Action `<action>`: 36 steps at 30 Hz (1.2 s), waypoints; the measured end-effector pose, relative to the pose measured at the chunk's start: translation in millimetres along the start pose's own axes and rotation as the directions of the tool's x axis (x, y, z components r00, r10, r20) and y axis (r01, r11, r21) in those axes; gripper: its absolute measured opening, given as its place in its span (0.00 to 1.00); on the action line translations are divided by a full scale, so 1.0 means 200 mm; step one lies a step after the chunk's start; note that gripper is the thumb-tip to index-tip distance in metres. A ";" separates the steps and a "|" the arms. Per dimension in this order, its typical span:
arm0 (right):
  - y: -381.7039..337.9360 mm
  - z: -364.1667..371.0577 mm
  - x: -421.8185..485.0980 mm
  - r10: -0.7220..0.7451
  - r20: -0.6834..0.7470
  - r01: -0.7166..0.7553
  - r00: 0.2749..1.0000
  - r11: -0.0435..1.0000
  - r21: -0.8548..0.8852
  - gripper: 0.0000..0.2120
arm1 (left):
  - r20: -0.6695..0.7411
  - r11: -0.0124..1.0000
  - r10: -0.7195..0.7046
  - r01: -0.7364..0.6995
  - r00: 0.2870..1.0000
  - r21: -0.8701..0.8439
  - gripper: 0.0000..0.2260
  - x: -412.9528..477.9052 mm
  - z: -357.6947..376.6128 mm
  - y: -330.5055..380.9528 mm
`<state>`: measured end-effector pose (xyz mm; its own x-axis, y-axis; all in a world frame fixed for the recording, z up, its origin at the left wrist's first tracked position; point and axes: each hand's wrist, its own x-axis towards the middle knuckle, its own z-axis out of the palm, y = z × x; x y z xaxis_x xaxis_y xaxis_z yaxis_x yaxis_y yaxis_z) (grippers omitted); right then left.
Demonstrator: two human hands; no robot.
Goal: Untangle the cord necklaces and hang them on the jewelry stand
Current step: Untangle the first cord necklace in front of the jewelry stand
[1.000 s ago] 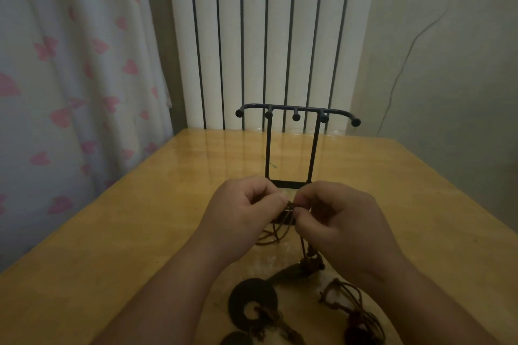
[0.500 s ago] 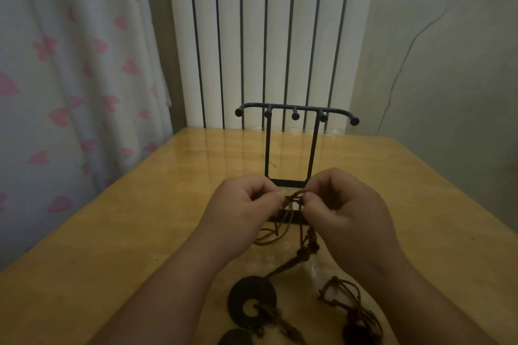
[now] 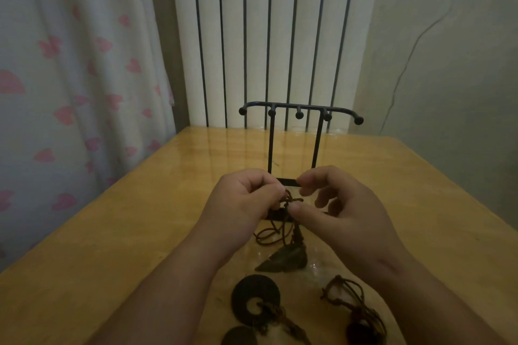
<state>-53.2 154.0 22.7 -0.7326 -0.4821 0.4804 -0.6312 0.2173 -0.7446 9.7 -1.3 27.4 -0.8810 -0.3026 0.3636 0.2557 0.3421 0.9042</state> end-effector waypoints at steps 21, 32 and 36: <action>-0.04 -0.06 0.03 0.321 0.003 -0.272 0.947 0.796 0.540 0.04 | -0.087 0.958 -0.271 0.260 0.959 -0.122 0.09 0.02 0.00 -0.02; -0.03 -0.06 0.05 0.438 0.153 -0.388 0.886 0.520 0.761 0.13 | 0.126 0.923 -0.279 0.302 0.952 -0.237 0.10 0.02 -0.01 -0.02; -0.01 -0.07 0.05 0.400 0.164 -0.335 0.902 0.408 0.849 0.08 | 0.146 0.939 -0.276 0.299 0.950 -0.169 0.10 0.01 -0.02 -0.01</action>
<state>-62.8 160.9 35.5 -0.8714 -0.4869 0.0599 0.2039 -0.4704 -0.8586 8.6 -6.4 26.5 -0.9657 -0.2518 0.0635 0.0445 0.0807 0.9957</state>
